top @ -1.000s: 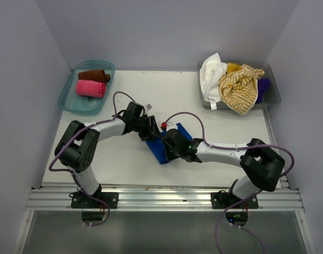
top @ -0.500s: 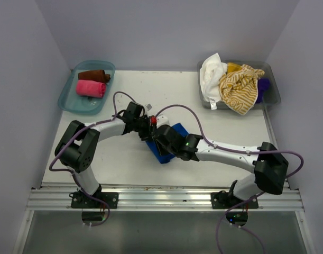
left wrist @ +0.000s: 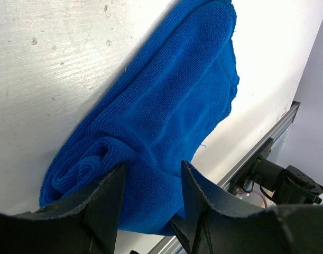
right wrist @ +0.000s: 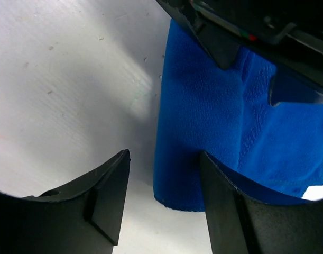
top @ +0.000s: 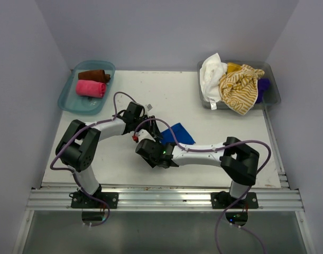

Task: Roll the towels
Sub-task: Roll the towel

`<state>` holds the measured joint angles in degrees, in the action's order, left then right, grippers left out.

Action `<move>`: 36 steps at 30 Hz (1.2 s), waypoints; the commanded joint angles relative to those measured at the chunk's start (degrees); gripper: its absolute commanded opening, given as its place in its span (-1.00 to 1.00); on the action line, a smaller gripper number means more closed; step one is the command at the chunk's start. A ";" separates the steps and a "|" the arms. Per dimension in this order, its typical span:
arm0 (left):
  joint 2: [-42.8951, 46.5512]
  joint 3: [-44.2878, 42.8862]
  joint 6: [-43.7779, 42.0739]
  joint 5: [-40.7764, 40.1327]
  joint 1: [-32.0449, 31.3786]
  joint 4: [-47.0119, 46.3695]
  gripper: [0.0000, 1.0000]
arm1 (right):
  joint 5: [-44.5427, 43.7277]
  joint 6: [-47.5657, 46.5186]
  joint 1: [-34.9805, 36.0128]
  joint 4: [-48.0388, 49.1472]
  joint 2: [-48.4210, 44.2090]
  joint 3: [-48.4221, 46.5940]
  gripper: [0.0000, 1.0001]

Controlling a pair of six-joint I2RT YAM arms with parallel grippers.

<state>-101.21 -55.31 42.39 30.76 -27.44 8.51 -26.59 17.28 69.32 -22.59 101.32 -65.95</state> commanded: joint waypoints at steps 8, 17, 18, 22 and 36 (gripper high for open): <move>-2.33 0.20 -1.52 -2.20 -0.24 3.00 0.01 | -13.12 -0.15 1.78 0.18 7.58 -2.34 0.14; -1.80 0.03 -1.61 -2.20 -0.16 3.35 0.01 | -16.14 -1.19 5.74 2.29 1.70 -0.22 0.04; -1.71 -0.06 -1.61 -2.20 -0.24 3.35 0.01 | -15.60 -1.02 6.35 0.55 1.26 -1.71 0.04; -1.54 0.02 -1.08 -2.29 -0.24 3.35 0.01 | -17.18 -0.58 7.23 -0.44 -0.86 -2.78 0.08; -1.27 -0.33 -1.26 -2.55 -0.24 4.14 0.01 | -24.13 0.92 6.36 -2.38 10.47 -4.98 0.25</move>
<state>-101.32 -55.64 42.41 30.72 -27.44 8.97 -47.24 16.69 76.25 -23.97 109.91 -69.65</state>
